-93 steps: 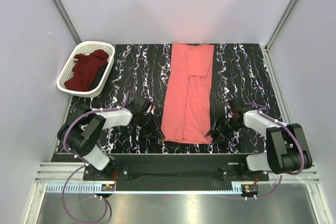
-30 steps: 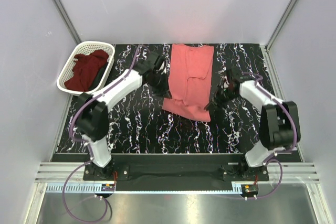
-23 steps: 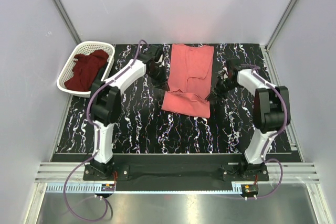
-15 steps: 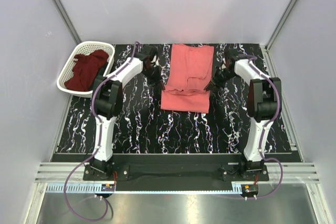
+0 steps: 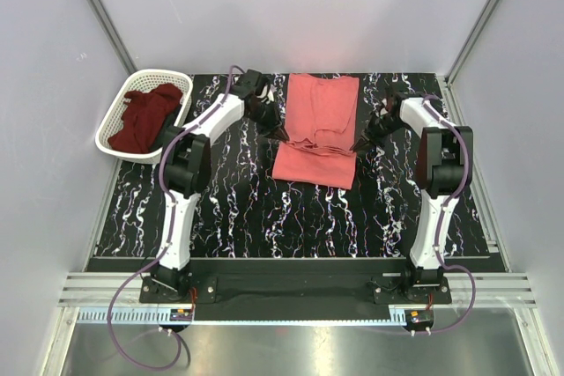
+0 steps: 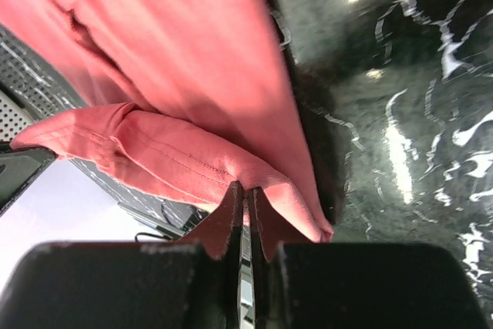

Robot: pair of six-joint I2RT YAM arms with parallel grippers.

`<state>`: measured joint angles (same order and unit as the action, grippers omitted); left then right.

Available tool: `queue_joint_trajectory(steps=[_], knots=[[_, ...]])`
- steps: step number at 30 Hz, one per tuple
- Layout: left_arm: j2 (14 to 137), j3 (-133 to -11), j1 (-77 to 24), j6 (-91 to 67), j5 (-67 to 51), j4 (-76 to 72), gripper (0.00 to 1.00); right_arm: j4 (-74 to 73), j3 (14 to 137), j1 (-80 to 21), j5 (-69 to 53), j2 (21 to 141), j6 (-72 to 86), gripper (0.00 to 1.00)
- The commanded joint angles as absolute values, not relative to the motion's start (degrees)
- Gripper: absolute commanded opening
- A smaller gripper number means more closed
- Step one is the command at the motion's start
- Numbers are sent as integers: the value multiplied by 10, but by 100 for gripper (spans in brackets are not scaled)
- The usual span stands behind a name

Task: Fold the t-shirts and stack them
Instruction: Fold the tshirt

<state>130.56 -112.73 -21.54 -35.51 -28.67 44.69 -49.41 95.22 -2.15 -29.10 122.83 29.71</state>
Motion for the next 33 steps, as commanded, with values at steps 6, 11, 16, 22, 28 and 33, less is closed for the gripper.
queue_joint_trajectory(steps=[6, 11, 16, 22, 28, 33], knots=[[1342, -1165, -210, -374, -316, 420, 13, -505, 1013, -16, -302, 1276, 277, 4], [1344, -1170, -203, -383, -312, 408, 13, -514, 1046, -16, -306, 1296, 270, 6], [1356, -1191, -193, -390, -315, 405, 27, -522, 1074, -10, -303, 1312, 277, 11], [1348, -1236, -180, -390, -302, 388, 54, -540, 1137, -4, -293, 1341, 281, 41], [1304, -1282, -173, -325, -247, 443, 58, -623, 1265, 16, -231, 1362, 244, 53], [1200, -1083, -182, -309, -303, 380, 51, -556, 1136, -25, -243, 1268, 253, 50]])
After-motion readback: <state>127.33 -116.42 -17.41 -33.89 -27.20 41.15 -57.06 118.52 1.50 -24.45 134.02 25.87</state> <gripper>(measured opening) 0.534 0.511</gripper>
